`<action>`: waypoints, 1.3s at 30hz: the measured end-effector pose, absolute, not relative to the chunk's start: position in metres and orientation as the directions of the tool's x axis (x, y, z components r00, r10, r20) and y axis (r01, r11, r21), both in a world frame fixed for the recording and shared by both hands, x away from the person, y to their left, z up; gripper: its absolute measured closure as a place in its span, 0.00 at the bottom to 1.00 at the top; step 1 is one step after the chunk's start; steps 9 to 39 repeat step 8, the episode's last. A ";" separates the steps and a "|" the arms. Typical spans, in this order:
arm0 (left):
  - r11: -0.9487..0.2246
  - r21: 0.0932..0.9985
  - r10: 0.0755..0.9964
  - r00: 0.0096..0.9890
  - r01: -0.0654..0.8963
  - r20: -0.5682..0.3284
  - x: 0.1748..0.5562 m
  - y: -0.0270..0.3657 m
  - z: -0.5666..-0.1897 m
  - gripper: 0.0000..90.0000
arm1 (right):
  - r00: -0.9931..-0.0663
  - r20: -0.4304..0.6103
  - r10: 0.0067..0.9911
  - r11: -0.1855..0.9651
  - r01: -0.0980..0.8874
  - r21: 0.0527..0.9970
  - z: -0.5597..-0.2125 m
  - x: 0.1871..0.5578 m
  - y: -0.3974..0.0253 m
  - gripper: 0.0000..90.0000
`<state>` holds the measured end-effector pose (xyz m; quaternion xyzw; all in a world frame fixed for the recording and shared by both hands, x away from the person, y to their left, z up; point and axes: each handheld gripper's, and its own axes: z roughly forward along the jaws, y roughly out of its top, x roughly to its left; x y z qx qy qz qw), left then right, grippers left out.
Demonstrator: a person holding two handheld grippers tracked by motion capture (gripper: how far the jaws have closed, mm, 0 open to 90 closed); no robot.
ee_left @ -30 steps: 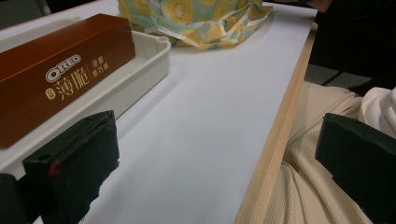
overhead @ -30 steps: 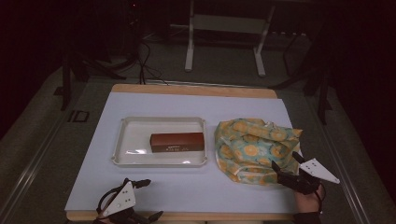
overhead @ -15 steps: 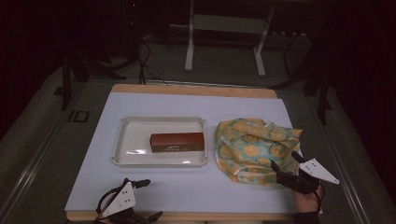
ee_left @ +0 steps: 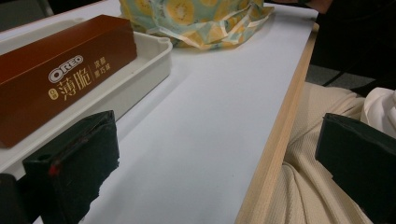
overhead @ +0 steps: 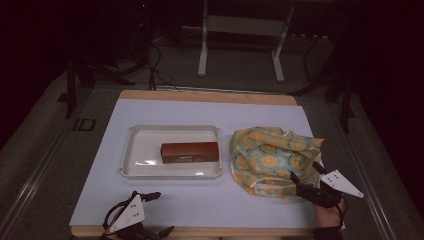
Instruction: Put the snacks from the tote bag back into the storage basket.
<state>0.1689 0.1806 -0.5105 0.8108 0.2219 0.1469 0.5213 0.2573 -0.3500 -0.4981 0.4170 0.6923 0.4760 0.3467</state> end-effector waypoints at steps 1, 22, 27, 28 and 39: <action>-0.358 0.911 0.513 0.858 0.207 0.007 0.169 0.181 -0.511 0.00 | -0.411 -0.082 0.908 0.198 0.246 0.949 -0.498 0.257 -0.350 0.14; -0.358 0.910 0.513 0.858 0.206 0.007 0.169 0.181 -0.510 0.00 | -0.414 -0.083 0.906 0.198 0.244 0.949 -0.498 0.257 -0.350 0.14; -0.358 0.910 0.513 0.858 0.206 0.007 0.169 0.181 -0.510 0.00 | -0.414 -0.083 0.906 0.198 0.244 0.949 -0.498 0.257 -0.350 0.14; -0.358 0.910 0.513 0.858 0.206 0.007 0.169 0.181 -0.510 0.00 | -0.414 -0.083 0.906 0.198 0.244 0.949 -0.498 0.257 -0.350 0.14; -0.358 0.910 0.513 0.858 0.206 0.007 0.169 0.181 -0.510 0.00 | -0.414 -0.083 0.906 0.198 0.244 0.949 -0.498 0.257 -0.350 0.14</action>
